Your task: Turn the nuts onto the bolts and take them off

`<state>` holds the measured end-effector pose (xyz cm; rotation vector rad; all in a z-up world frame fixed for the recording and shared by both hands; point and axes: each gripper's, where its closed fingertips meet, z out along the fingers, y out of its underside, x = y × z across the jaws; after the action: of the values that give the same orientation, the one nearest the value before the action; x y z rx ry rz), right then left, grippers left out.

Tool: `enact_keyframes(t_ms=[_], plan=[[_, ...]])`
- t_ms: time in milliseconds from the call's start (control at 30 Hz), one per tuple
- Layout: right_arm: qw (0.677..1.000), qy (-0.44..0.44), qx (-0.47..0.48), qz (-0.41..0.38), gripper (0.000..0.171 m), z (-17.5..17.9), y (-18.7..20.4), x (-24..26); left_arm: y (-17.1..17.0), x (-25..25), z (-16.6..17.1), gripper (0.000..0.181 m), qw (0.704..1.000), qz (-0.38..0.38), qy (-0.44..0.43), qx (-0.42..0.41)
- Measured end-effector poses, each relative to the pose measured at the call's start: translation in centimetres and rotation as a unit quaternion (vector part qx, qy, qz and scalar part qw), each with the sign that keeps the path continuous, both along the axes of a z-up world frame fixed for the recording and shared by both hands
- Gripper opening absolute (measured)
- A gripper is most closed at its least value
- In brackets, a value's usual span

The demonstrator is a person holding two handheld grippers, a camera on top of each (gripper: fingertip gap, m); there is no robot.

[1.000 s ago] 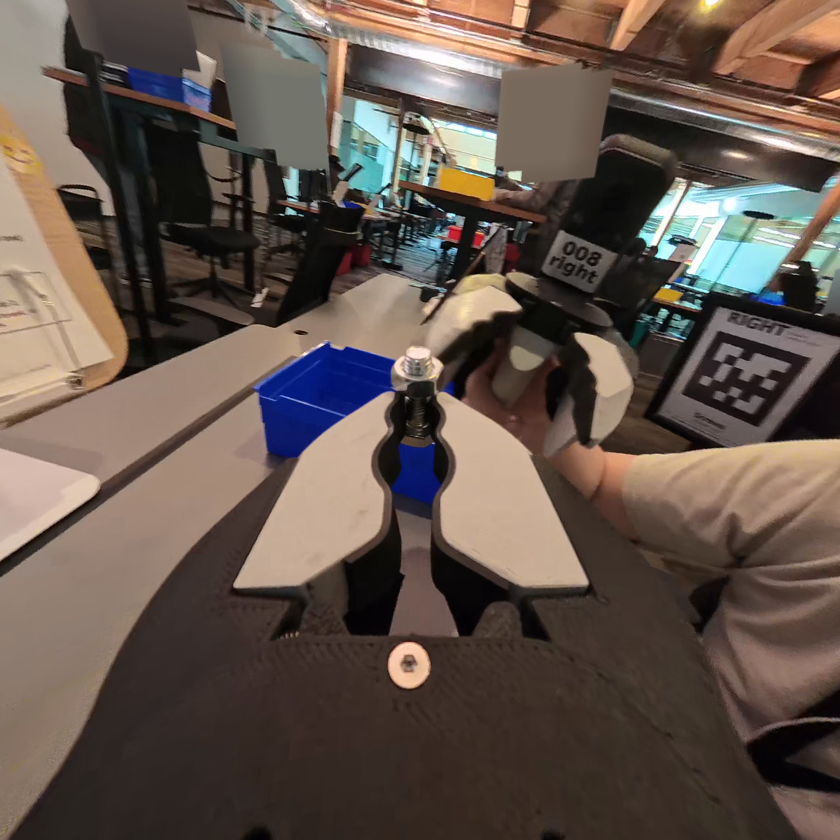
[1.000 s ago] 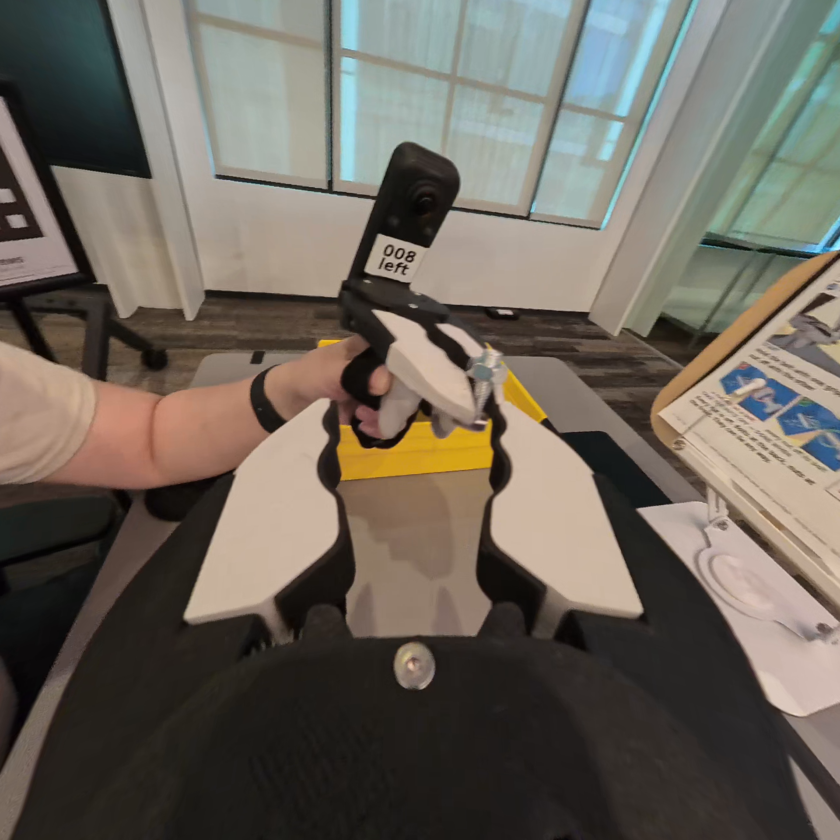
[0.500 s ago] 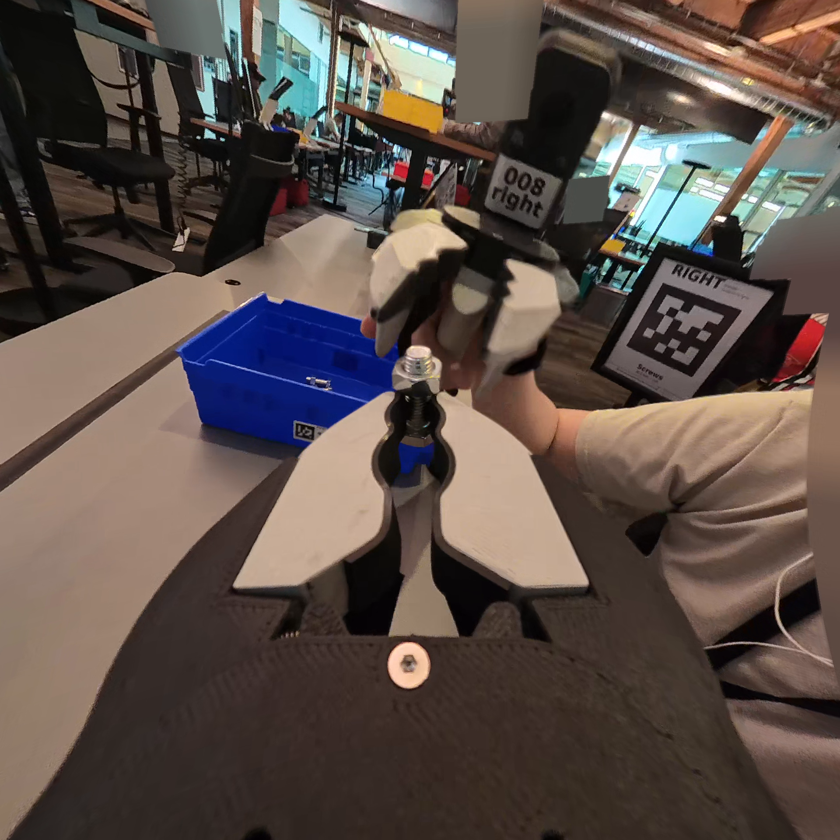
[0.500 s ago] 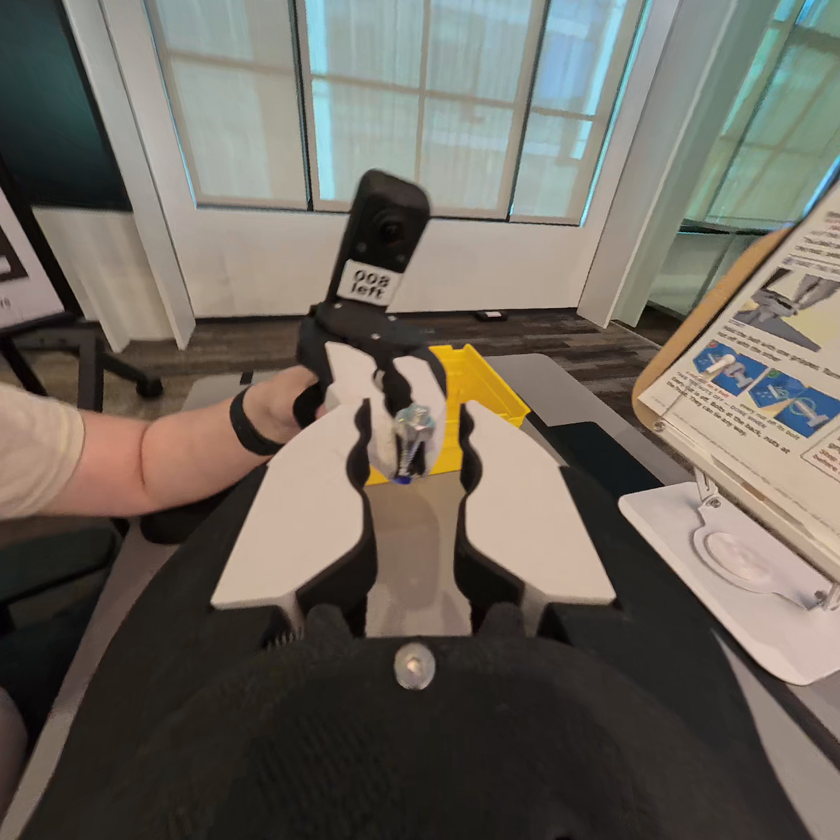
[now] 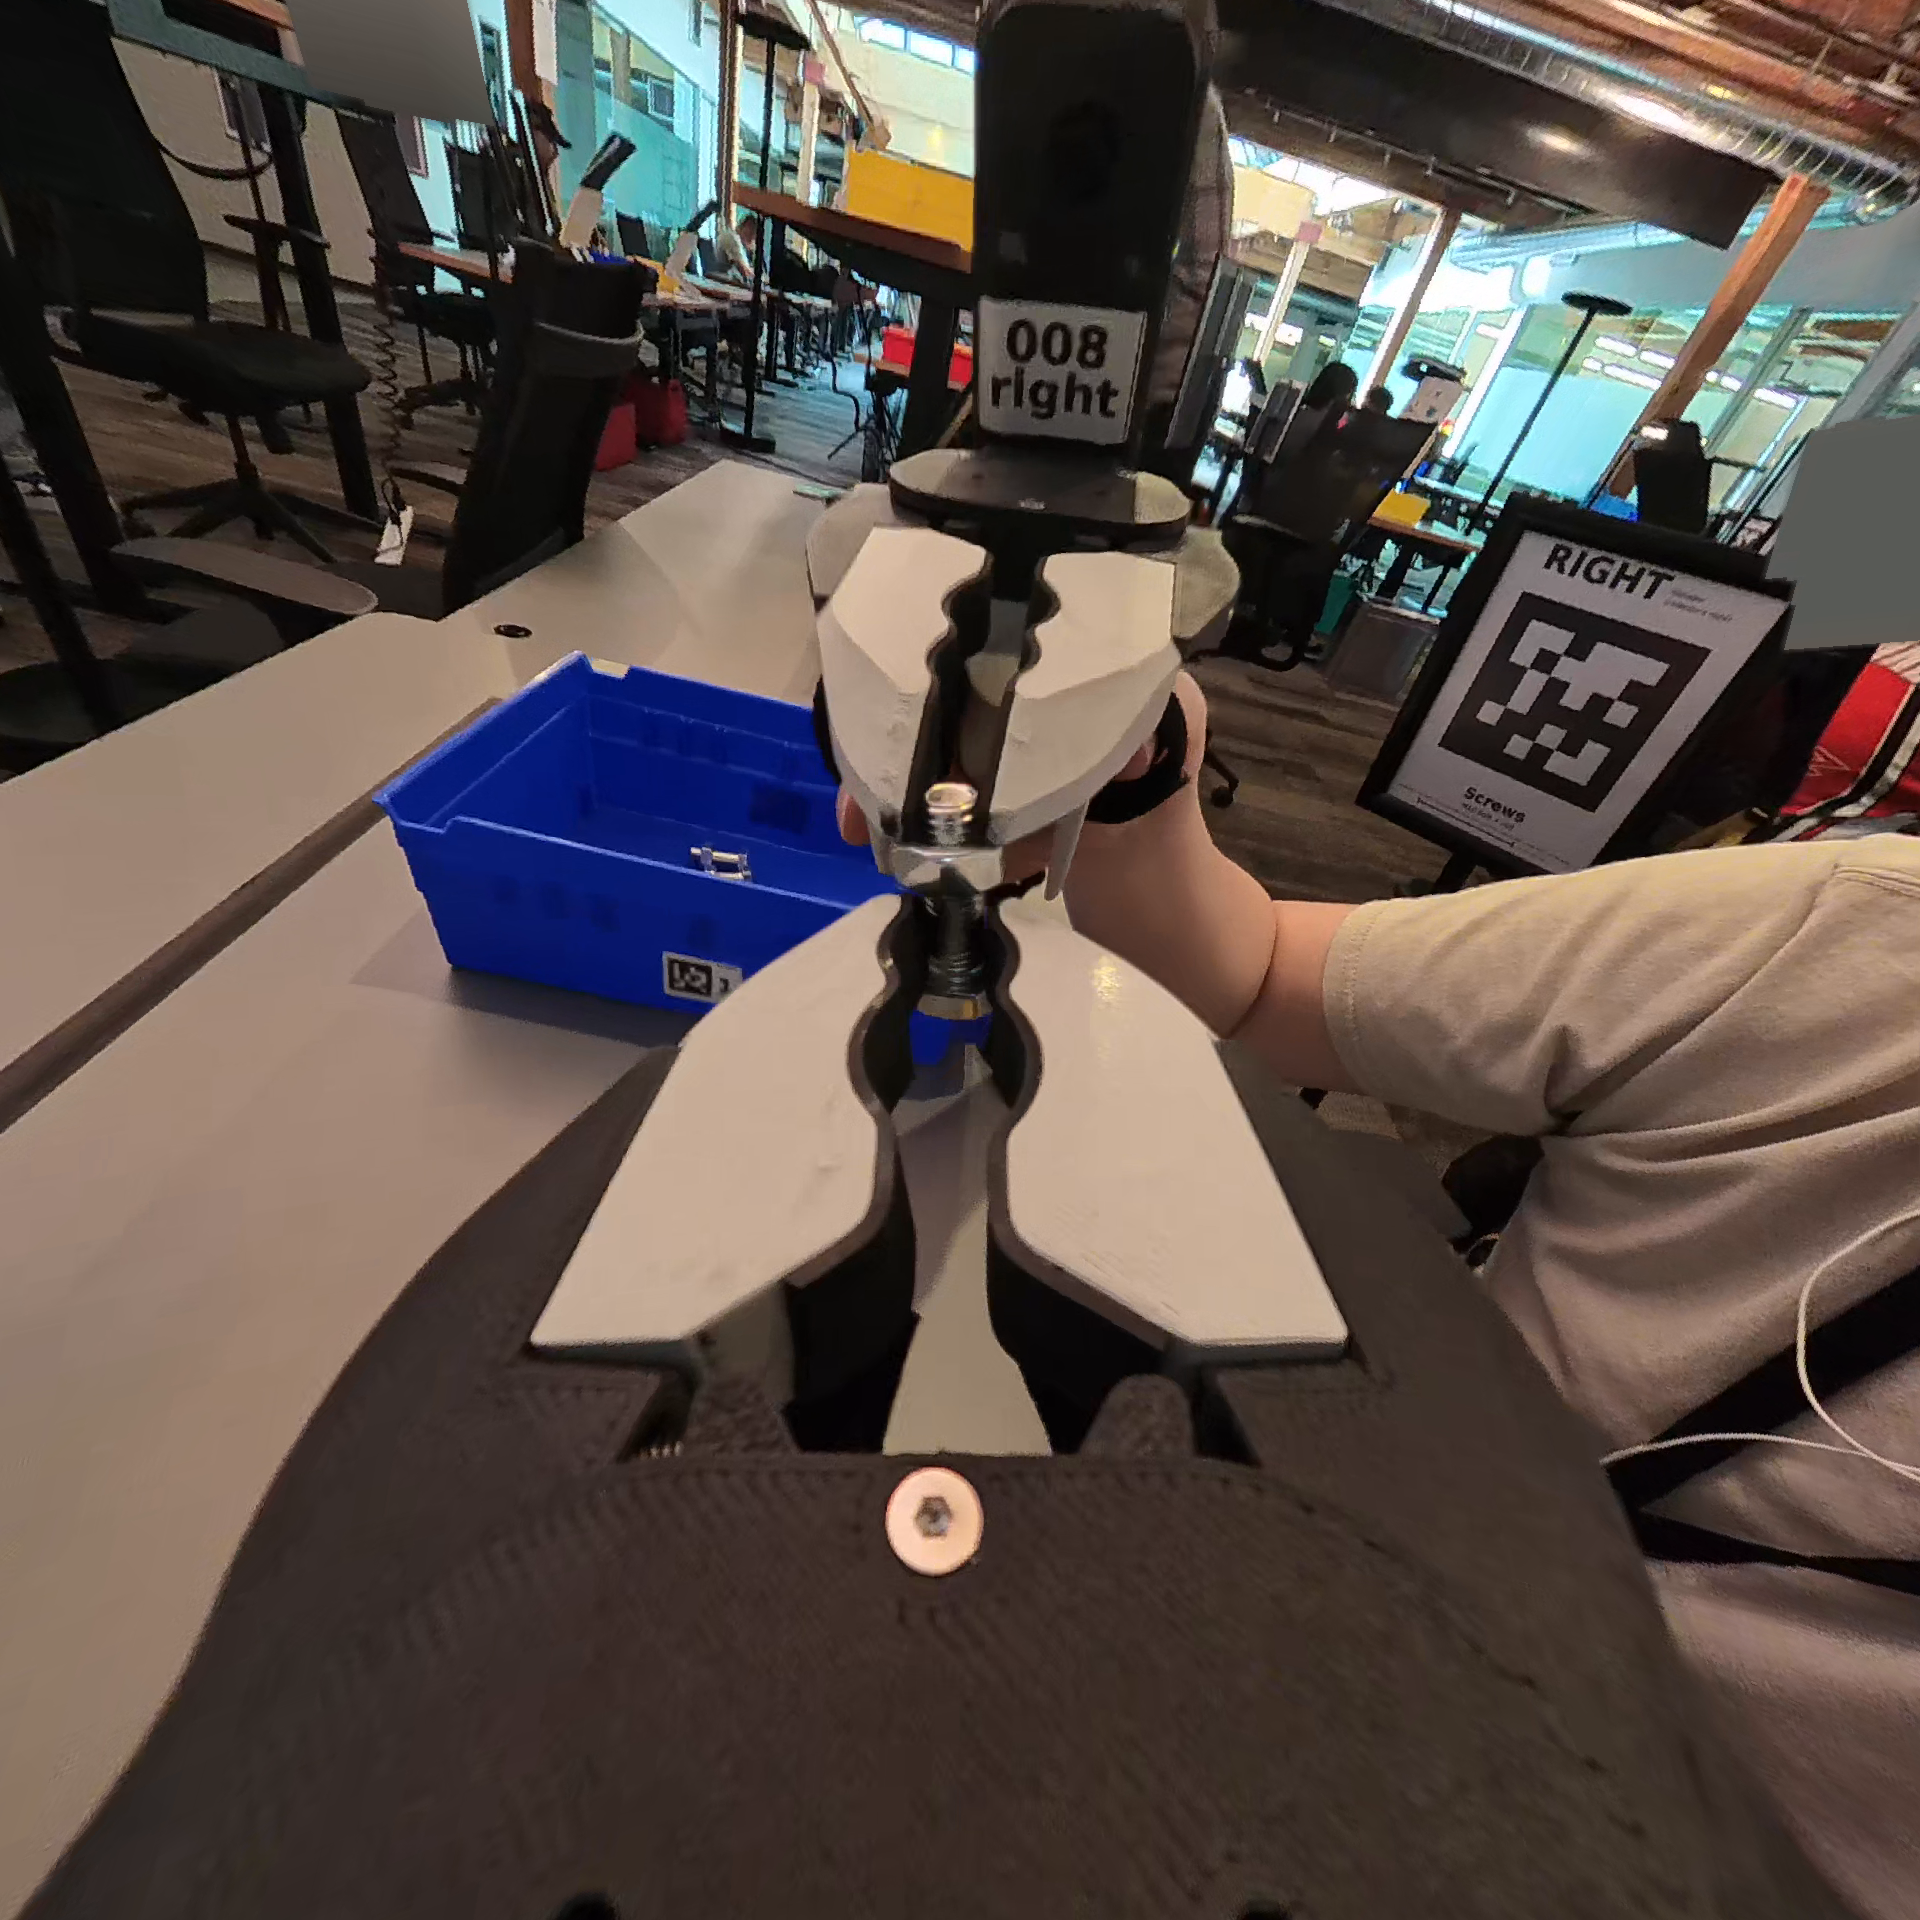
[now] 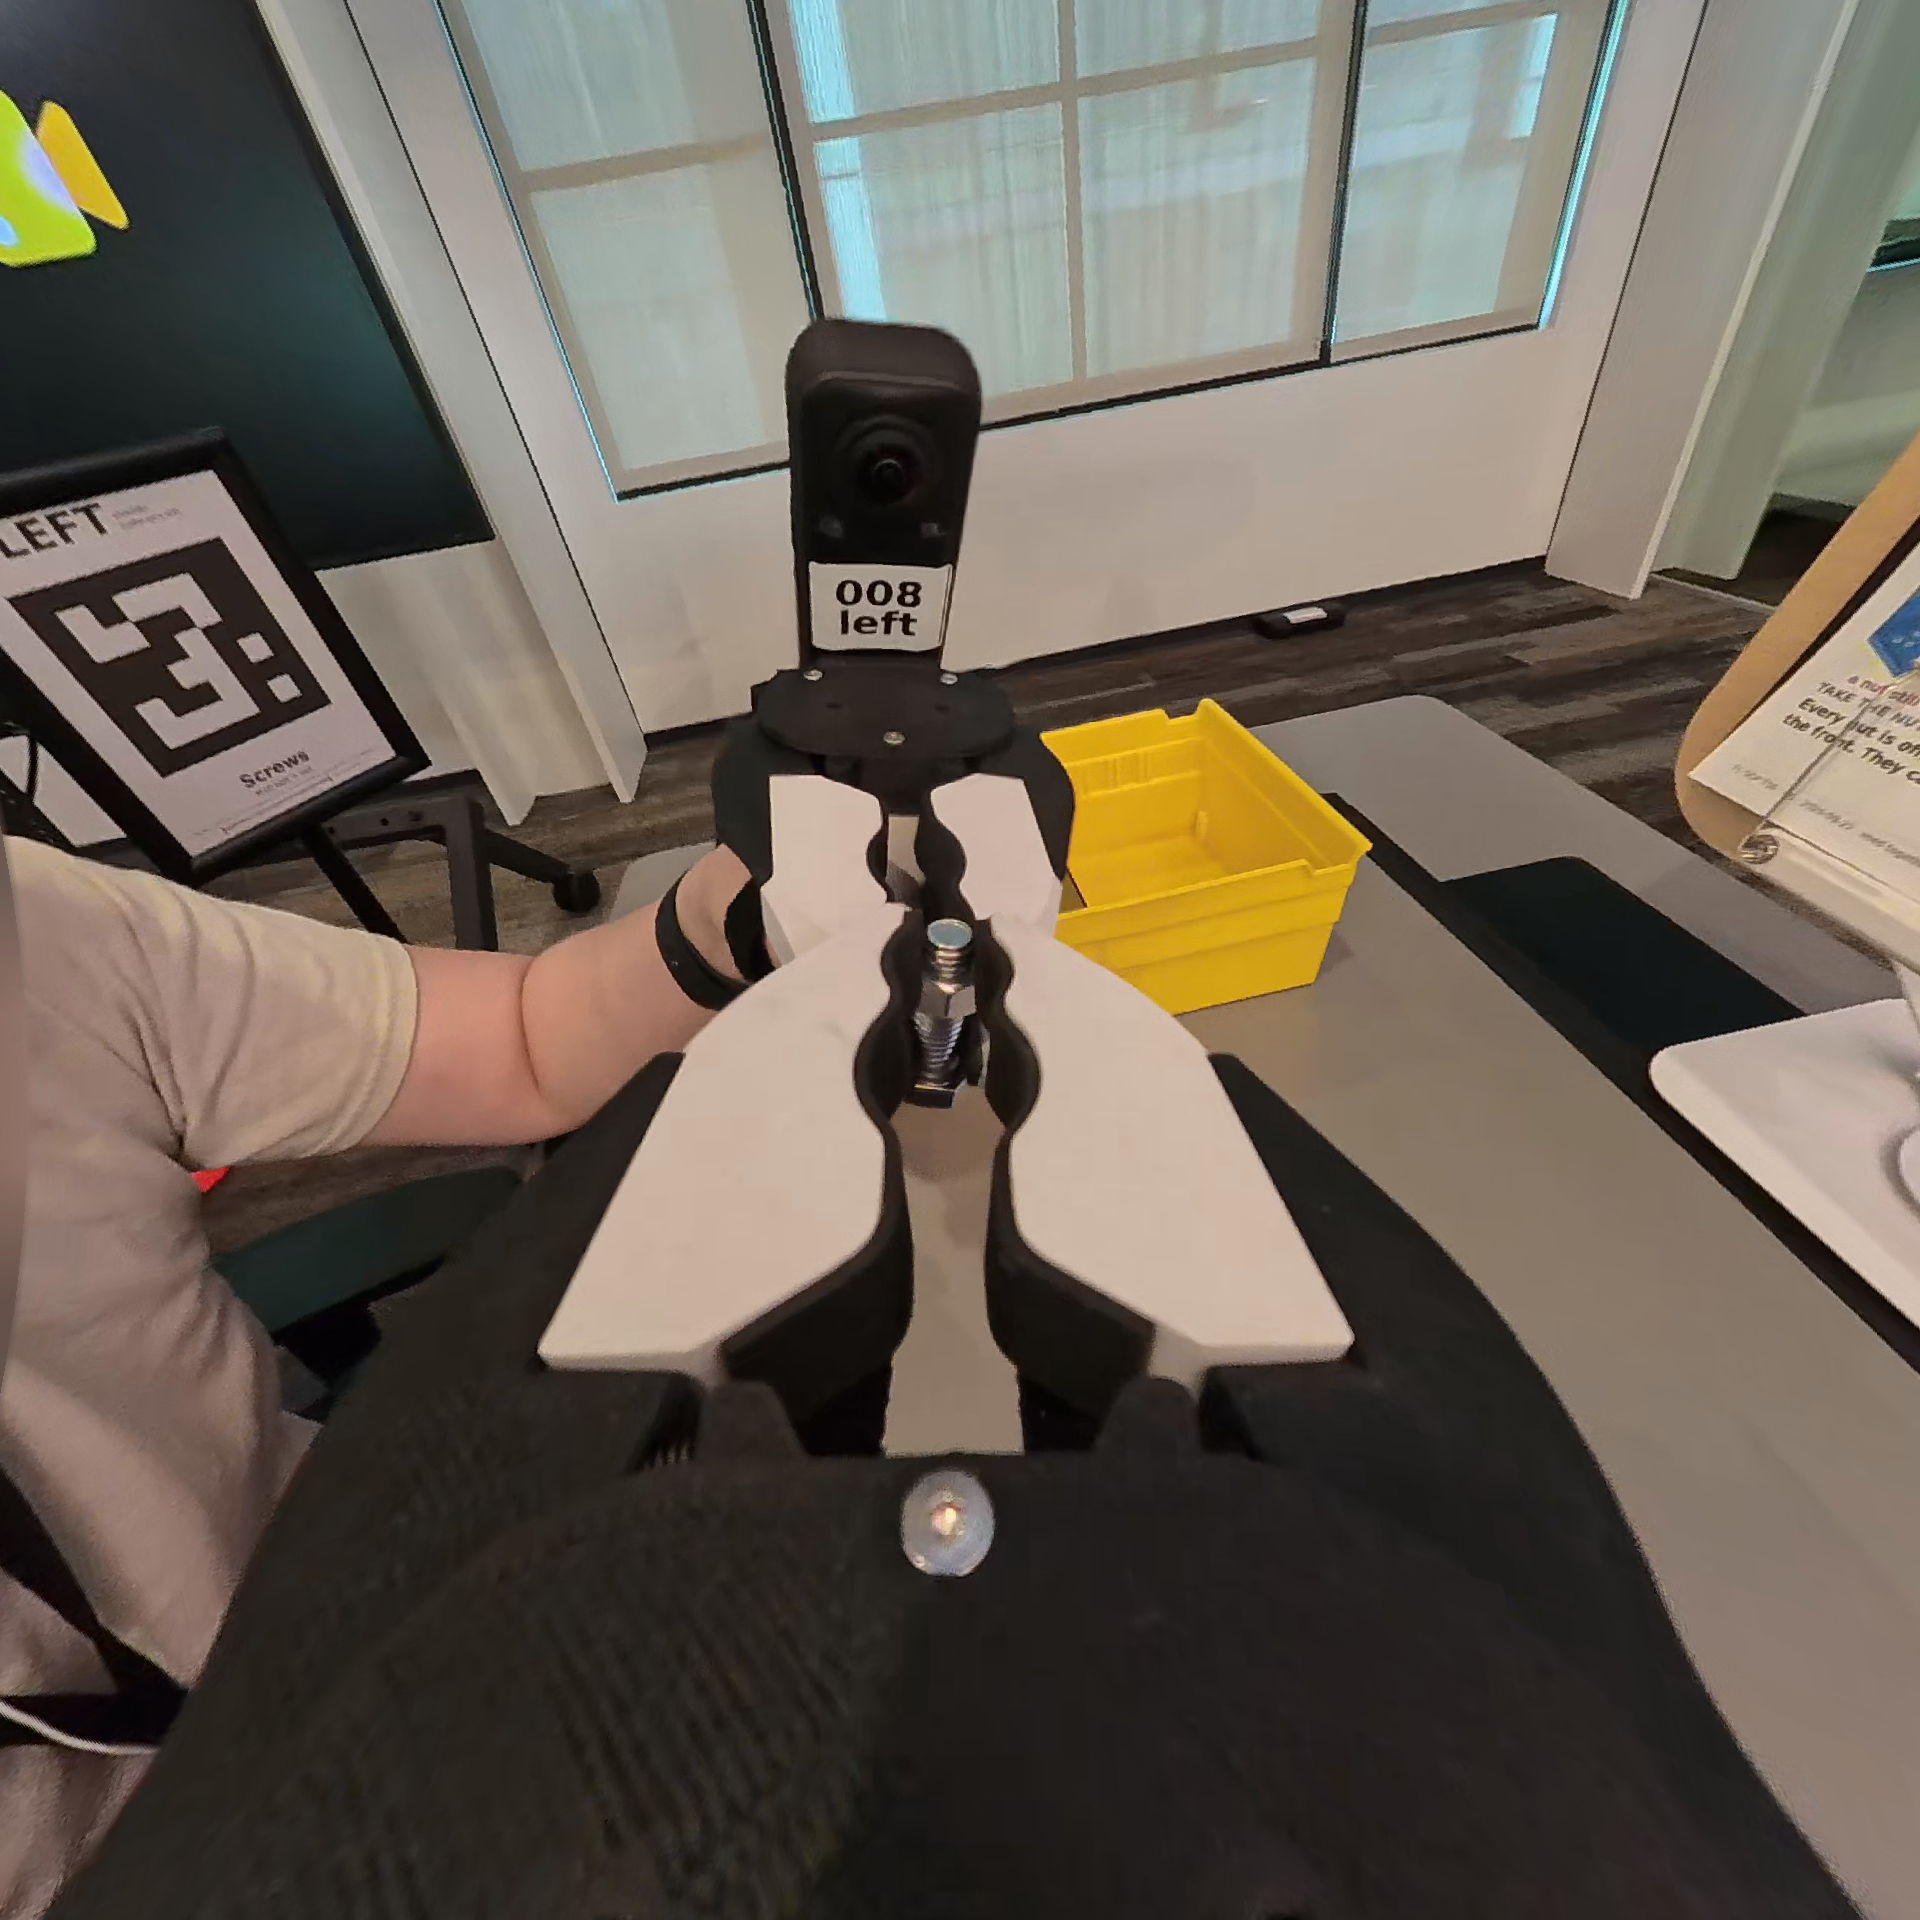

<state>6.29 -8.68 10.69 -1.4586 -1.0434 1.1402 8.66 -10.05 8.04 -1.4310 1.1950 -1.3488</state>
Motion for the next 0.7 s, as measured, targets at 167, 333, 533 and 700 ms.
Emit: enact_keyframes(t_ms=[167, 333, 533, 700], plan=[[1.000, 0.020, -0.001, -0.010, 0.010, 0.6, 0.6, 0.6, 1.1, -0.4, 0.3, 0.040, 0.999, 0.031, -0.013, 0.004], [1.000, 0.022, 0.010, -0.013, 0.010, 0.7, 0.5, 0.5, 0.1, 0.5, -0.3, 0.024, 1.000, -0.005, -0.017, -0.007], [0.999, 0.020, 0.021, -0.020, 0.010, 0.6, 0.7, 0.4, 0.4, 0.9, -0.5, 0.019, 1.000, 0.003, -0.020, -0.005], [0.997, 0.032, 0.060, -0.041, 0.042, 1.1, 0.9, 0.4, 0.9, 0.2, 0.1, 0.019, 0.999, 0.024, -0.024, 0.015]])
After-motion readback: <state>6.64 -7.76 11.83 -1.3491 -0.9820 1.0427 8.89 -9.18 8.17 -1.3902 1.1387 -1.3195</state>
